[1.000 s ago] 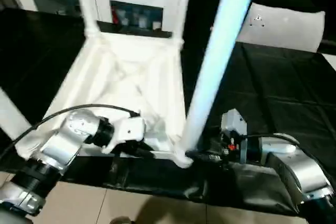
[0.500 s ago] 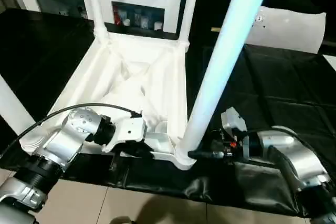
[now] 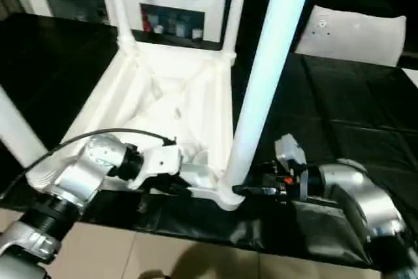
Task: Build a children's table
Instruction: Rotate leg to tighten
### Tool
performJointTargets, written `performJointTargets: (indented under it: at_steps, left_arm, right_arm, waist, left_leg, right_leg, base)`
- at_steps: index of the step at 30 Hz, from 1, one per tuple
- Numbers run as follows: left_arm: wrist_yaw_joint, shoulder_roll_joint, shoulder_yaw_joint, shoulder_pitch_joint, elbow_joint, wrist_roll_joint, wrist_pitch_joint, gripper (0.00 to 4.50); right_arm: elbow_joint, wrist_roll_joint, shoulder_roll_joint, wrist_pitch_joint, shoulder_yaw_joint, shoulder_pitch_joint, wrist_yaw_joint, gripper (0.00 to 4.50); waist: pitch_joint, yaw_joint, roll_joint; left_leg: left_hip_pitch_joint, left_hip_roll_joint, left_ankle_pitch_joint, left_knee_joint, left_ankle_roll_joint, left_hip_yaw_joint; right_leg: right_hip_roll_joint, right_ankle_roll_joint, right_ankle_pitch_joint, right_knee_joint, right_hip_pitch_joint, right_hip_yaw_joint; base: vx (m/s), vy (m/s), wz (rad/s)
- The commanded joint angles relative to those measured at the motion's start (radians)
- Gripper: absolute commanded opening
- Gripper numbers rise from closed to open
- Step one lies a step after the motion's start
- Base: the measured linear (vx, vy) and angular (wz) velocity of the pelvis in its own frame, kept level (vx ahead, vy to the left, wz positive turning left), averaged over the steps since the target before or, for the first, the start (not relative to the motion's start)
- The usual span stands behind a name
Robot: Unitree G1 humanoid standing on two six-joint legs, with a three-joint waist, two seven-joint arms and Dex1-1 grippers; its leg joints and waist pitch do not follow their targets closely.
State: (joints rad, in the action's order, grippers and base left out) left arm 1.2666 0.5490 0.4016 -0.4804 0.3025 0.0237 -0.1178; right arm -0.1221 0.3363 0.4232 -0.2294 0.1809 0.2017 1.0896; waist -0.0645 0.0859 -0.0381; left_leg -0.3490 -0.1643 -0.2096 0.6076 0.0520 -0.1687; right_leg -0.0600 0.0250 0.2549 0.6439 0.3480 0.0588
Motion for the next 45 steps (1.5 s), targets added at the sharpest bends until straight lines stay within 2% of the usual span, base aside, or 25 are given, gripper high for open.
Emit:
performJointTargets:
  at_steps: [1,3,4,5,7,9,10,11,14,15,16,18,19,21,22,25,27,28,29,31,34,35,36,40,45]
  left_arm:
    - [-0.155,-0.061,-0.046,-0.024,-0.017,0.002,-0.06,0.0]
    - [-0.196,-0.1,-0.068,-0.029,-0.03,0.026,-0.1,0.0]
    - [-0.22,-0.127,-0.08,-0.035,-0.035,0.04,-0.127,0.0]
    - [-0.22,-0.127,-0.08,-0.035,-0.035,0.04,-0.127,0.0]
    - [-0.287,-0.192,-0.099,-0.05,-0.048,0.054,-0.179,0.0]
    - [-0.313,-0.219,-0.105,-0.053,-0.056,0.044,-0.201,0.0]
    - [-0.345,-0.246,-0.109,-0.058,-0.057,0.036,-0.213,0.0]
    - [-0.362,-0.263,-0.11,-0.061,-0.06,0.035,-0.223,0.0]
    - [-0.443,-0.316,-0.122,-0.078,-0.054,0.017,-0.25,0.0]
    - [-0.448,-0.318,-0.121,-0.079,-0.053,0.014,-0.249,0.0]
    - [-0.475,-0.33,-0.121,-0.082,-0.048,-0.004,-0.243,0.0]
    - [-0.484,-0.333,-0.116,-0.082,-0.049,-0.017,-0.236,0.0]
    - [-0.483,-0.33,-0.107,-0.076,-0.056,-0.031,-0.231,0.0]
    - [-0.477,-0.323,-0.101,-0.071,-0.061,-0.038,-0.228,0.0]
    - [-0.465,-0.31,-0.095,-0.063,-0.067,-0.045,-0.224,0.0]
    - [-0.424,-0.266,-0.08,-0.039,-0.076,-0.049,-0.195,0.0]
    - [-0.394,-0.238,-0.073,-0.025,-0.073,-0.054,-0.169,0.0]
    - [-0.372,-0.217,-0.072,-0.017,-0.067,-0.056,-0.149,0.0]
    - [-0.368,-0.212,-0.072,-0.015,-0.064,-0.056,-0.144,0.0]
    - [-0.329,-0.175,-0.076,-0.007,-0.043,-0.055,-0.105,0.0]
    - [-0.254,-0.134,-0.081,-0.002,-0.012,-0.038,-0.038,0.0]
    - [-0.254,-0.134,-0.081,-0.002,-0.012,-0.038,-0.038,0.0]
    - [-0.203,-0.116,-0.084,0.0,0.001,-0.017,-0.008,0.0]
    - [-0.131,-0.087,-0.077,-0.004,0.024,0.009,0.032,0.0]
    - [0.022,-0.038,-0.052,-0.016,0.068,0.024,0.114,0.0]
  right_arm:
    - [0.026,-0.027,-0.033,-0.034,0.044,-0.038,-0.062,1.94]
    - [0.043,-0.048,-0.07,-0.051,0.036,-0.062,-0.147,1.93]
    - [0.056,-0.051,-0.098,-0.075,0.031,-0.075,-0.199,1.93]
    - [0.056,-0.051,-0.098,-0.075,0.031,-0.075,-0.199,1.93]
    - [0.085,-0.07,-0.179,-0.134,0.025,-0.096,-0.338,1.93]
    - [0.099,-0.075,-0.216,-0.167,0.023,-0.1,-0.402,1.93]
    - [0.097,-0.084,-0.258,-0.184,0.02,-0.097,-0.463,1.93]
    - [0.092,-0.092,-0.287,-0.195,0.018,-0.093,-0.506,1.93]
    - [0.035,-0.14,-0.412,-0.219,-0.008,-0.045,-0.702,1.93]
    - [0.029,-0.145,-0.419,-0.219,-0.01,-0.04,-0.714,1.93]
    - [-0.001,-0.164,-0.458,-0.215,-0.023,-0.015,-0.782,1.93]
    - [-0.023,-0.168,-0.488,-0.213,-0.041,0.005,-0.832,1.93]
    - [-0.046,-0.167,-0.526,-0.212,-0.074,0.03,-0.892,1.93]
    - [-0.054,-0.161,-0.542,-0.21,-0.092,0.042,-0.915,1.93]
    - [-0.05,-0.155,-0.542,-0.205,-0.101,0.049,-0.912,1.93]
    - [-0.028,-0.18,-0.51,-0.17,-0.103,0.048,-0.88,1.93]
    - [-0.025,-0.187,-0.482,-0.147,-0.113,0.042,-0.866,2.49]
    - [-0.018,-0.175,-0.457,-0.134,-0.128,0.034,-0.84,2.49]
    - [-0.015,-0.171,-0.45,-0.13,-0.133,0.032,-0.832,2.63]
    - [0.008,-0.149,-0.392,-0.105,-0.159,0.015,-0.767,2.74]
    - [0.046,-0.121,-0.293,-0.072,-0.16,-0.015,-0.629,3.06]
    - [0.046,-0.121,-0.293,-0.072,-0.16,-0.015,-0.629,3.11]
    - [0.056,-0.112,-0.23,-0.055,-0.152,-0.027,-0.538,3.19]
    - [0.054,-0.093,-0.15,-0.031,-0.144,-0.028,-0.414,3.53]
    - [0.033,-0.041,0.004,0.0,-0.111,0.019,-0.149,3.99]
  waist:
    - [0.022,-0.013,0.006]
    - [0.017,-0.022,0.005]
    - [0.018,-0.025,0.006]
    - [0.018,-0.03,0.006]
    - [0.016,-0.043,0.008]
    - [0.015,-0.049,0.014]
    - [0.016,-0.055,0.012]
    - [0.017,-0.058,0.018]
    - [0.022,-0.067,0.021]
    - [0.022,-0.074,0.019]
    - [0.032,-0.075,0.017]
    - [0.036,-0.08,0.02]
    - [0.042,-0.08,0.017]
    - [0.039,-0.082,0.023]
    - [0.041,-0.081,0.02]
    - [0.042,-0.081,0.023]
    - [0.044,-0.082,0.023]
    - [0.051,-0.083,0.02]
    - [0.051,-0.083,0.021]
    - [0.058,-0.079,0.019]
    - [0.063,-0.07,0.012]
    - [0.062,-0.067,0.013]
    - [0.063,-0.065,0.007]
    - [0.06,-0.048,0.006]
    - [0.061,-0.042,0.008]
  left_leg:
    - [0.018,-0.081,-0.3,-0.098,0.006,0.029]
    - [0.007,-0.077,-0.311,-0.103,0.012,0.036]
    - [0.012,-0.077,-0.308,-0.103,0.014,0.035]
    - [0.012,-0.077,-0.299,-0.104,0.013,0.035]
    - [0.001,-0.075,-0.263,-0.107,0.001,0.036]
    - [0.004,-0.074,-0.264,-0.107,0.003,0.035]
    - [0.001,-0.073,-0.264,-0.107,0.001,0.036]
    - [0.001,-0.075,-0.259,-0.108,0.003,0.036]
    - [-0.001,-0.074,-0.226,-0.107,0.002,0.033]
    - [-0.002,-0.071,-0.214,-0.107,0.003,0.032]
    - [-0.007,-0.07,-0.164,-0.101,-0.008,0.031]
    - [-0.012,-0.068,-0.066,-0.094,-0.035,0.027]
    - [-0.012,-0.067,-0.025,-0.09,-0.056,0.025]
    - [-0.013,-0.068,-0.025,-0.092,-0.071,0.024]
    - [-0.013,-0.069,-0.031,-0.09,-0.074,0.023]
    - [-0.011,-0.073,-0.069,-0.094,-0.061,0.023]
    - [-0.011,-0.074,-0.078,-0.094,-0.051,0.023]
    - [-0.011,-0.074,-0.065,-0.09,-0.05,0.021]
    - [-0.012,-0.073,-0.053,-0.089,-0.053,0.022]
    - [-0.011,-0.072,-0.004,-0.082,-0.077,0.018]
    - [-0.013,-0.072,0.028,-0.077,-0.112,0.017]
    - [-0.014,-0.072,0.031,-0.076,-0.118,0.017]
    - [-0.012,-0.073,0.028,-0.075,-0.128,0.015]
    - [-0.01,-0.074,-0.009,-0.074,-0.122,0.013]
    - [-0.01,-0.073,-0.026,-0.071,-0.121,0.013]
  right_leg:
    - [-0.105,0.2,0.343,-0.112,-0.003,-0.069]
    - [-0.105,0.165,0.414,-0.118,-0.006,-0.066]
    - [-0.104,0.152,0.42,-0.122,0.0,-0.067]
    - [-0.104,0.153,0.406,-0.121,0.0,-0.068]
    - [-0.102,0.154,0.373,-0.122,-0.005,-0.065]
    - [-0.102,0.159,0.359,-0.123,0.002,-0.067]
    - [-0.102,0.16,0.348,-0.123,-0.001,-0.067]
    - [-0.101,0.164,0.328,-0.12,-0.001,-0.068]
    - [-0.099,0.179,0.249,-0.115,-0.002,-0.069]
    - [-0.098,0.189,0.227,-0.114,-0.001,-0.069]
    - [-0.099,0.192,0.163,-0.108,-0.011,-0.069]
    - [-0.094,0.209,0.008,-0.096,-0.012,-0.068]
    - [-0.094,0.22,-0.064,-0.089,-0.016,-0.067]
    - [-0.094,0.233,-0.082,-0.088,-0.015,-0.064]
    - [-0.094,0.233,-0.086,-0.087,-0.017,-0.065]
    - [-0.094,0.227,-0.039,-0.09,-0.018,-0.064]
    - [-0.094,0.222,-0.027,-0.09,-0.018,-0.065]
    - [-0.094,0.224,-0.05,-0.087,-0.023,-0.066]
    - [-0.095,0.224,-0.069,-0.085,-0.024,-0.066]
    - [-0.095,0.238,-0.152,-0.077,-0.026,-0.067]
    - [-0.094,0.245,-0.215,-0.069,-0.029,-0.063]
    - [-0.094,0.245,-0.218,-0.069,-0.03,-0.063]
    - [-0.095,0.249,-0.215,-0.069,-0.028,-0.062]
    - [-0.096,0.25,-0.121,-0.073,-0.026,-0.061]
    - [-0.094,0.25,-0.089,-0.074,-0.026,-0.059]
  base:
    - [0.0,0.0,0.0]
    - [0.0,0.0,0.0]
    - [0.0,0.0,0.0]
    - [0.0,0.0,0.0]
    - [0.0,0.0,0.0]
    - [0.0,0.0,0.0]
    - [0.0,0.0,0.0]
    - [0.0,0.0,0.0]
    - [0.0,0.0,0.0]
    - [0.0,0.0,0.0]
    - [0.0,0.0,0.0]
    - [0.0,0.0,0.0]
    - [0.0,0.0,0.0]
    - [0.0,0.0,0.0]
    - [0.0,0.0,0.0]
    - [0.0,0.0,0.0]
    - [0.0,0.0,0.0]
    - [0.0,0.0,0.0]
    - [0.0,0.0,0.0]
    - [0.0,0.0,0.0]
    - [0.0,0.0,0.0]
    - [0.0,0.0,0.0]
    - [0.0,0.0,0.0]
    - [0.0,0.0,0.0]
    - [0.0,0.0,0.0]
